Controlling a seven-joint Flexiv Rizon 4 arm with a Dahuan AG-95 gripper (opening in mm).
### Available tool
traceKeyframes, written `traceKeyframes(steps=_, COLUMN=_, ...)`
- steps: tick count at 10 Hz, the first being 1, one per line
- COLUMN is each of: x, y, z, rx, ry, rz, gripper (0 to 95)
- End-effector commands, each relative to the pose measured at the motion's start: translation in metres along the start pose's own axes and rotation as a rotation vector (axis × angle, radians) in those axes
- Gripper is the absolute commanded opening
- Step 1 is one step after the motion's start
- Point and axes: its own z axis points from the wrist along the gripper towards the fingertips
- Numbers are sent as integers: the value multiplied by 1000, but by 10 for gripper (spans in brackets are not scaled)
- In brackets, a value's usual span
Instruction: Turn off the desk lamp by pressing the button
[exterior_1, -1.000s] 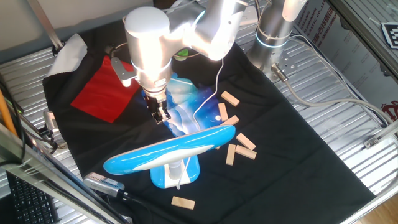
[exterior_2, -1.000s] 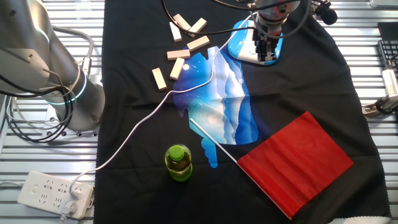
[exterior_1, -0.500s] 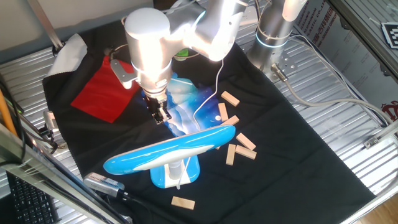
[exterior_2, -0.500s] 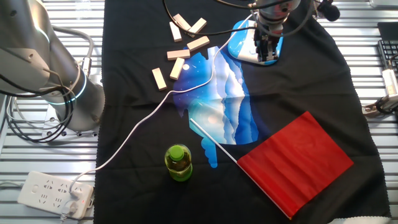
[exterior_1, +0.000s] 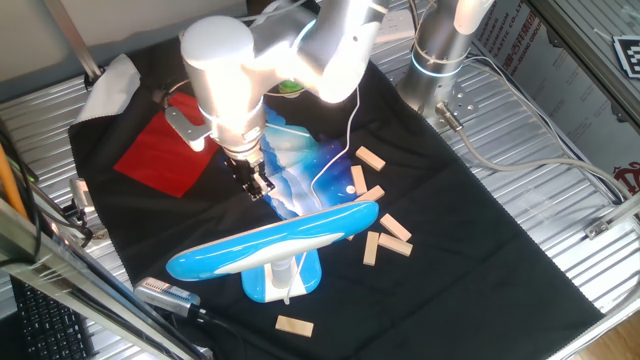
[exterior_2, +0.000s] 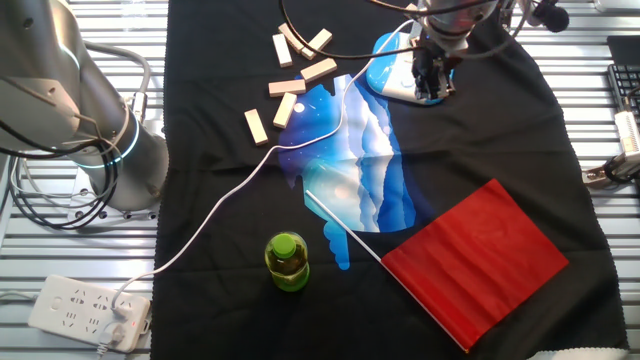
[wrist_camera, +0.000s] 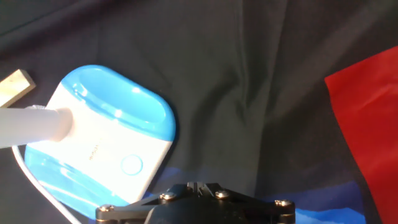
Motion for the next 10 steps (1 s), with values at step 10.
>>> traceKeyframes(steps=10, x=-12, y=6, z=6, rx=-4, ry=-44, rz=61, gripper=0)
